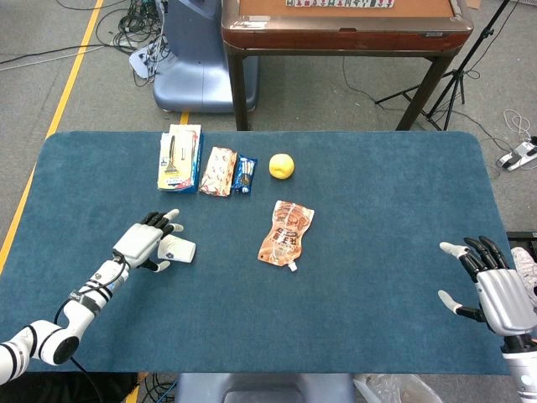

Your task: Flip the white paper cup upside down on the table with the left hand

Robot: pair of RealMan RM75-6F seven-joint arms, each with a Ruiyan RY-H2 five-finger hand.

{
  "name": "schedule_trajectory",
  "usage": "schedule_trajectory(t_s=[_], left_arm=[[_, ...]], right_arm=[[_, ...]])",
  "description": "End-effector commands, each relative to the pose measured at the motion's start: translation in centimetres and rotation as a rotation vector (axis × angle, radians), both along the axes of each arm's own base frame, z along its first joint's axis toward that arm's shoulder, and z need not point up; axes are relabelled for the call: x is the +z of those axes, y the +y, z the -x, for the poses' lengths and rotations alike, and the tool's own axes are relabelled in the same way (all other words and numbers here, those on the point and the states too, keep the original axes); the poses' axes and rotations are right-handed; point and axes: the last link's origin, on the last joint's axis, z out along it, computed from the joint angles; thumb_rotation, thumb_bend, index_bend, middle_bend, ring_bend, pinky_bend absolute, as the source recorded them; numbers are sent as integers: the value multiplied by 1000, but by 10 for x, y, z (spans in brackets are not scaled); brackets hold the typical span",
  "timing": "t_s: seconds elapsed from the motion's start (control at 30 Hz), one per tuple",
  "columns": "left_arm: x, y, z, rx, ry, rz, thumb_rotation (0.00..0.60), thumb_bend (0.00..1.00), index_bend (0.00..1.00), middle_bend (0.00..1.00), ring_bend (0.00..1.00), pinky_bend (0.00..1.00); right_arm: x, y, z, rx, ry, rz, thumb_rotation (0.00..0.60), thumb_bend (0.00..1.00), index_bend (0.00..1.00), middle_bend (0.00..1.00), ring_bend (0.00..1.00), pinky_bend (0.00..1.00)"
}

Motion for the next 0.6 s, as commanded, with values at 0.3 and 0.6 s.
schedule_trajectory(t_s=[0.3,0.6], left_arm=[[-31,-1,-32,-103,171,-79,600,205,241,0,0,0],[-43,-4,-38,-149,292,-111,600,206,259,0,0,0]], right_arm=[[1,2,3,-11,0,4,600,225,231,281,103,78],[0,1,3,-14,0,-1,600,225,231,282,103,78]])
